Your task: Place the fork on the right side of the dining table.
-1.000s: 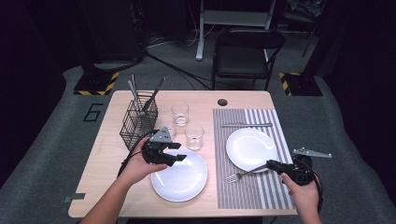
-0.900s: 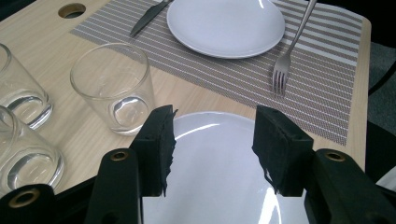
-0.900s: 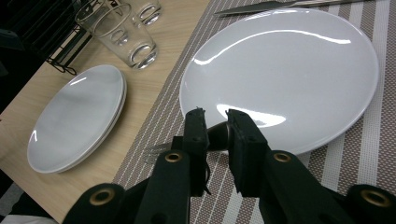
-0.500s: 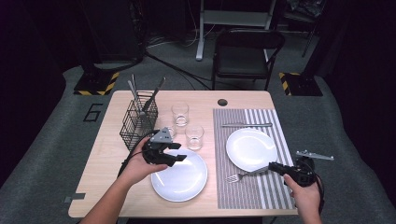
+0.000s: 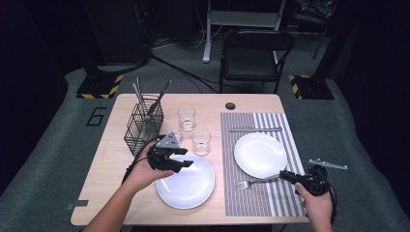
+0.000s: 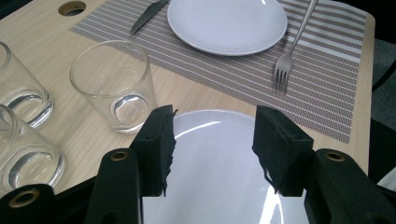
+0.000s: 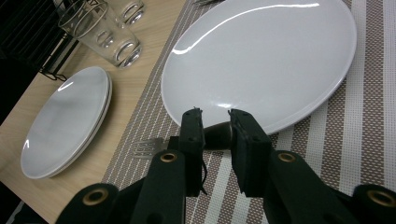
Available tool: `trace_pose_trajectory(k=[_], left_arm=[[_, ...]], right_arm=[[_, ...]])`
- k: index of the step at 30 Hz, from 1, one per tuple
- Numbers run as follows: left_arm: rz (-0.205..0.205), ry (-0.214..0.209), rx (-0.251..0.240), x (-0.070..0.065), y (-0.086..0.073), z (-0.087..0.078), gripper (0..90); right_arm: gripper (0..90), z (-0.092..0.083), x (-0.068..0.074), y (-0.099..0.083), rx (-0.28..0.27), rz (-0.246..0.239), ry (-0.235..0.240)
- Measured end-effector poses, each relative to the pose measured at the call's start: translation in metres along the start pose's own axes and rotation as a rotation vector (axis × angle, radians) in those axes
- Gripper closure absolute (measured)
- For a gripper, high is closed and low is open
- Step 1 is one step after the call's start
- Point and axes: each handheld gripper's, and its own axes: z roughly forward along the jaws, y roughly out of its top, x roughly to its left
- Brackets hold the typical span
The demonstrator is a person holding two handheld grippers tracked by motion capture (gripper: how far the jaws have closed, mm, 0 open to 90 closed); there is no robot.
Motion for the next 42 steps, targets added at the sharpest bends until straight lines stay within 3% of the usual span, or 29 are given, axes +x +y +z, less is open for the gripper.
trace_pose_trajectory(k=[42], left_arm=[[0.008,0.009,0.001,0.000,-0.001,0.001,48.2]], right_arm=[[68.1,0.010,-0.036,-0.022,0.025,0.129,-0.033]])
